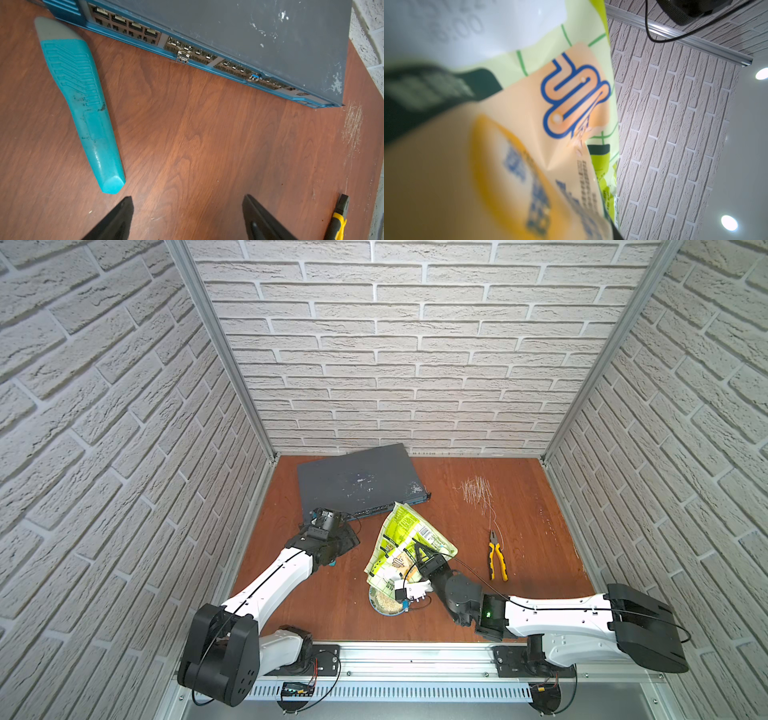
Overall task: Pour the oats into the breakfast bowl
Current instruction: Pour the oats into the bowl, then place the oats bag at the center of the board.
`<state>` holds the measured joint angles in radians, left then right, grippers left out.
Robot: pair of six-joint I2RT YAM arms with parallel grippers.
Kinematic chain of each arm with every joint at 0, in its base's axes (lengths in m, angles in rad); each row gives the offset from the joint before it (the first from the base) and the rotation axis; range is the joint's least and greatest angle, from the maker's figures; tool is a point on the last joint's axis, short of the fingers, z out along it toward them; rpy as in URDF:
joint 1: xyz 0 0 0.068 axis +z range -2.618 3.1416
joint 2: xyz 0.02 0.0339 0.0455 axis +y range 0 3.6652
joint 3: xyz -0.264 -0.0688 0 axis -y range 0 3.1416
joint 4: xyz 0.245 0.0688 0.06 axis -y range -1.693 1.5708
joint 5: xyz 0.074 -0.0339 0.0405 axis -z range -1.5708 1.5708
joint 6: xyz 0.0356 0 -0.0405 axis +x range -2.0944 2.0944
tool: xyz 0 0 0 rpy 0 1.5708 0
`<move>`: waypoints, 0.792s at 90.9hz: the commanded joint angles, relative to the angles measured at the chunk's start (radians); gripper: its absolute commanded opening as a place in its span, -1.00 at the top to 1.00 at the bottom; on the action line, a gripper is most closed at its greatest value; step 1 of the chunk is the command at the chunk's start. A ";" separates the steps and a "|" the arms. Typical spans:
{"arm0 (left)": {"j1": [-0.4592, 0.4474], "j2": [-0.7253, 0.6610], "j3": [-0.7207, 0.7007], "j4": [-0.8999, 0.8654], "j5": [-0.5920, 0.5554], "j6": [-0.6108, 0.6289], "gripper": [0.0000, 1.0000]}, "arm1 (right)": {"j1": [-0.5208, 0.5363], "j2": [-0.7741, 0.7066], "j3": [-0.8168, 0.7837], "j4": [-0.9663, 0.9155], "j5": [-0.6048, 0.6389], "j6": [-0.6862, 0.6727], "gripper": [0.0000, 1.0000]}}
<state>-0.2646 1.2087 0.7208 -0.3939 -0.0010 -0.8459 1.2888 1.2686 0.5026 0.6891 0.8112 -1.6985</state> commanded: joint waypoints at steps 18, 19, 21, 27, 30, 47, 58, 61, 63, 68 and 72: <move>0.009 -0.006 0.031 -0.013 -0.023 0.018 -0.69 | -0.034 -0.107 0.019 0.016 0.080 0.253 0.93; 0.008 -0.005 0.031 -0.013 -0.024 0.019 -0.69 | -0.036 -0.112 0.020 0.003 0.080 0.267 0.93; 0.009 -0.005 0.033 -0.015 -0.024 0.020 -0.69 | -0.040 -0.119 0.022 -0.017 0.080 0.294 0.93; 0.010 -0.005 0.039 -0.019 -0.032 0.025 -0.69 | -0.054 -0.144 0.025 -0.074 0.083 0.366 0.93; 0.011 -0.006 0.041 -0.020 -0.035 0.029 -0.69 | -0.061 -0.156 0.025 -0.107 0.084 0.414 0.93; 0.022 -0.021 0.049 -0.008 -0.041 0.043 -0.69 | -0.112 -0.222 0.054 -0.355 0.041 0.698 0.93; 0.029 -0.034 0.053 0.002 -0.041 0.050 -0.70 | -0.148 -0.247 0.071 -0.459 -0.008 0.853 0.93; 0.031 -0.037 0.056 0.001 -0.042 0.052 -0.70 | -0.159 -0.256 0.079 -0.487 -0.032 0.893 0.93; 0.032 -0.039 0.057 0.002 -0.042 0.054 -0.70 | -0.166 -0.262 0.083 -0.510 -0.050 0.928 0.93; 0.035 -0.046 0.058 0.004 -0.041 0.060 -0.70 | -0.192 -0.277 0.093 -0.552 -0.099 1.015 0.93; 0.037 -0.049 0.061 0.003 -0.042 0.066 -0.71 | -0.213 -0.289 0.101 -0.584 -0.148 1.074 0.93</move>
<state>-0.2394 1.1851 0.7502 -0.4095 -0.0265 -0.8078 1.1164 1.0504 0.5247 0.0944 0.7433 -0.8822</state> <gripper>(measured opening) 0.850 0.300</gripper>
